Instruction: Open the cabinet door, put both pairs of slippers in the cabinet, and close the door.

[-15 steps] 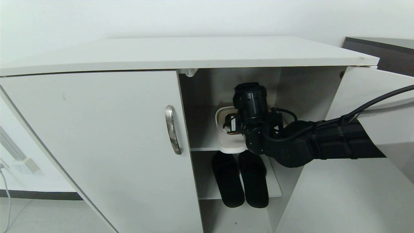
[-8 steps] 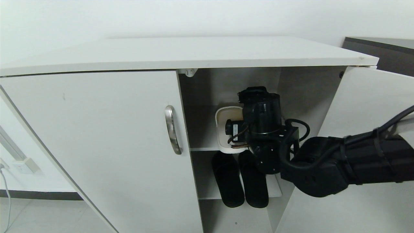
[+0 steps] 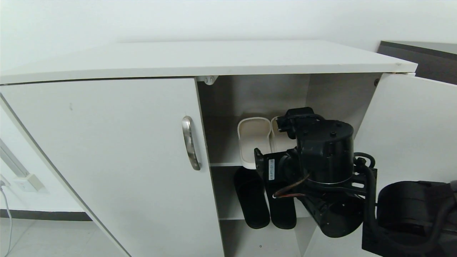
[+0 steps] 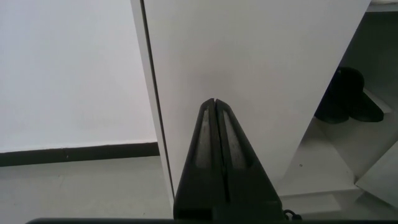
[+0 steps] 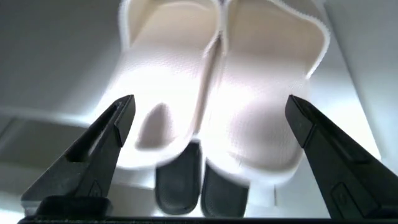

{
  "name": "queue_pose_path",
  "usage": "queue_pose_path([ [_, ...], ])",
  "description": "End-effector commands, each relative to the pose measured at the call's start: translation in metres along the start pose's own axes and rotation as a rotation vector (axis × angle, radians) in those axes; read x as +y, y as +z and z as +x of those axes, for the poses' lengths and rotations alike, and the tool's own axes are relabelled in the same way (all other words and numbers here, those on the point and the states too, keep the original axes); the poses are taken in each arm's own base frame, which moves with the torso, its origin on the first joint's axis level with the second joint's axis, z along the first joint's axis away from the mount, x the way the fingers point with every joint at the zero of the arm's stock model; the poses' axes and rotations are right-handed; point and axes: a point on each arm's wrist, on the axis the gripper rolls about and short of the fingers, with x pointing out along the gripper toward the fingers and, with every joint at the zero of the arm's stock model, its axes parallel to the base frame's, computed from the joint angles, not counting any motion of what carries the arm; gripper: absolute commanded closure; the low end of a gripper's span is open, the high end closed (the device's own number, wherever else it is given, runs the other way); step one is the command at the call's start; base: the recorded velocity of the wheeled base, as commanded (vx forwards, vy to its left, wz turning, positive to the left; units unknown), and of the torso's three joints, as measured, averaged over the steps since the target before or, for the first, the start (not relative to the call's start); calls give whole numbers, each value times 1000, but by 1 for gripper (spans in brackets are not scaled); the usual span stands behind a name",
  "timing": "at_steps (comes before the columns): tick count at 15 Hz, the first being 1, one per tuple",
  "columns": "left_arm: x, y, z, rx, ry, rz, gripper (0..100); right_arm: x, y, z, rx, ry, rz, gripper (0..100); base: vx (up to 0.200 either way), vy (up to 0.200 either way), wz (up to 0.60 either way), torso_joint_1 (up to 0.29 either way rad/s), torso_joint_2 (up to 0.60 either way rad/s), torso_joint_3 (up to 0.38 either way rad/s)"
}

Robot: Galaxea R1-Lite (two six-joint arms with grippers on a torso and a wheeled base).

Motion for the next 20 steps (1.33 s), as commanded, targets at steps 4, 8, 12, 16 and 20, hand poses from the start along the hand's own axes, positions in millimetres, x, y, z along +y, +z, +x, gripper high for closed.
queue_pose_path([
  [4,0,0,0,1,0,-2,100,2,-4,-12,10,30,-12,100,0,0,0,0,0,0],
  [8,0,0,0,1,0,-2,100,3,-9,-10,20,30,-14,100,0,0,0,0,0,0],
  [12,0,0,0,1,0,-2,100,5,-9,-9,10,33,-6,100,0,0,0,0,0,0],
  [16,0,0,0,1,0,-2,100,5,-8,-9,8,35,-5,100,-150,0,0,1,1,1],
  [20,0,0,0,1,0,-2,100,6,-7,-10,2,41,1,100,-200,0,0,6,4,2],
])
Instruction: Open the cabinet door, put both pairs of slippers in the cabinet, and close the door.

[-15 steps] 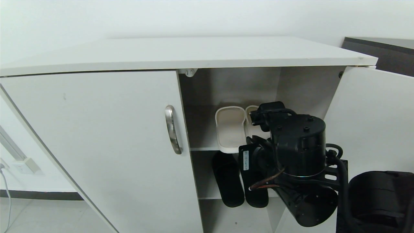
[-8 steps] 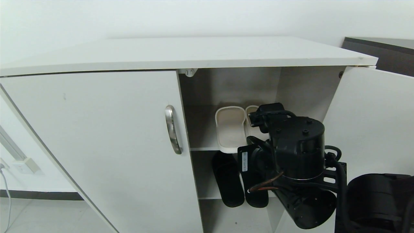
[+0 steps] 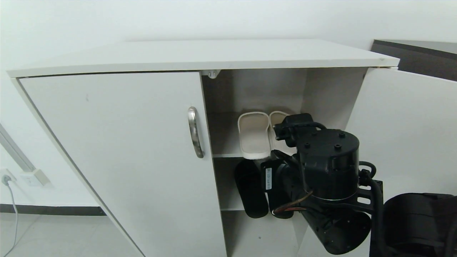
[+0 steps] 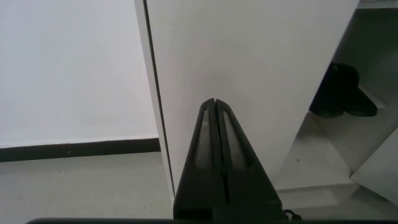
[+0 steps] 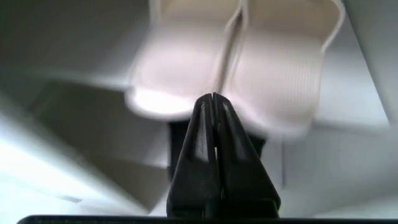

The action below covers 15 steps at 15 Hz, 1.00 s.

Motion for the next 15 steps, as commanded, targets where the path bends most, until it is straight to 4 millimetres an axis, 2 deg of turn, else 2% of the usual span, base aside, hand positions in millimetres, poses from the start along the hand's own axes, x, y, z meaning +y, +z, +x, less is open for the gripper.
queue_pose_path([
  [1,0,0,0,2,0,0,100,1,-2,1,4,0,-6,100,-200,0,0,-2,2,7],
  [9,0,0,0,2,0,-9,100,-1,-1,2,3,-7,-3,100,-200,0,0,3,4,4],
  [12,0,0,0,2,1,-8,100,0,-7,5,16,-10,-13,100,-200,0,0,4,4,1],
  [15,0,0,0,2,1,-8,100,-11,-6,13,18,-50,-13,100,-200,0,0,5,4,9],
])
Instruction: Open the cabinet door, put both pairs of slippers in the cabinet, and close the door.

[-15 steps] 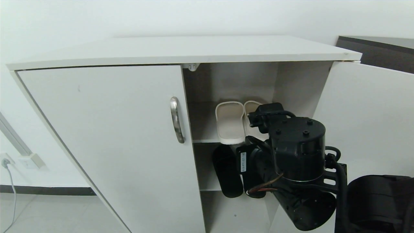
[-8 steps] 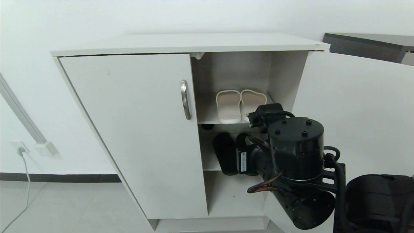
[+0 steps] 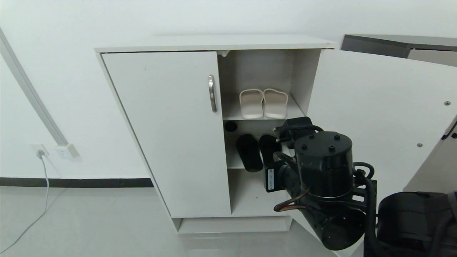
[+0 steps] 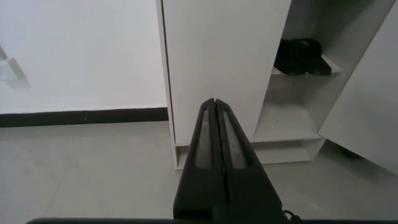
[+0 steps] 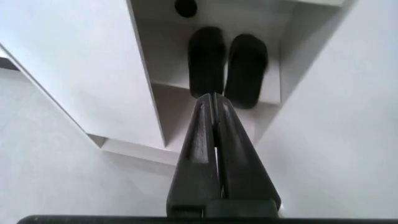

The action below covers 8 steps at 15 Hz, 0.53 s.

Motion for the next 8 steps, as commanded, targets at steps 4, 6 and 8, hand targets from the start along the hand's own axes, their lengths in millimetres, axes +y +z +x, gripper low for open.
queue_pose_path([
  [4,0,0,0,2,0,0,100,-6,-6,5,16,9,-10,100,-50,0,0,-1,1,1],
  [6,0,0,0,2,0,0,100,-7,-7,6,15,13,-8,100,0,0,0,0,0,0],
  [8,0,0,0,2,0,0,100,-7,-8,6,16,11,-11,100,0,0,0,0,0,0],
])
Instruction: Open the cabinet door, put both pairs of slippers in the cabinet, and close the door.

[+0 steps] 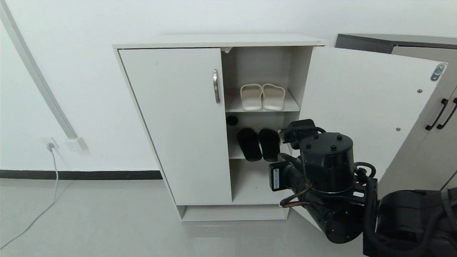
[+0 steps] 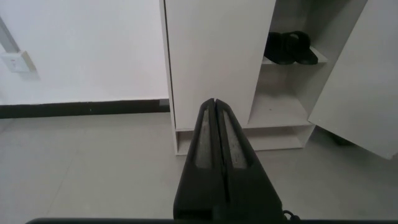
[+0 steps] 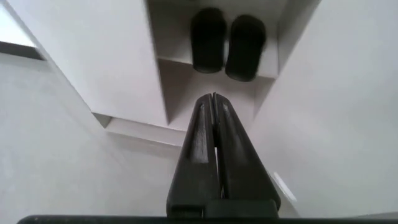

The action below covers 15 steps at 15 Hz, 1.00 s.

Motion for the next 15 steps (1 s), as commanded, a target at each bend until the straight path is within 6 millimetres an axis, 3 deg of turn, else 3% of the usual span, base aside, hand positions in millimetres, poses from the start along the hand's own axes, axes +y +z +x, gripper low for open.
queue_pose_path([
  [1,0,0,0,1,0,0,100,1,-1,0,2,3,-2,100,0,0,0,0,0,0],
  [15,0,0,0,1,1,0,100,2,-9,3,22,0,-28,100,0,0,0,0,0,0],
])
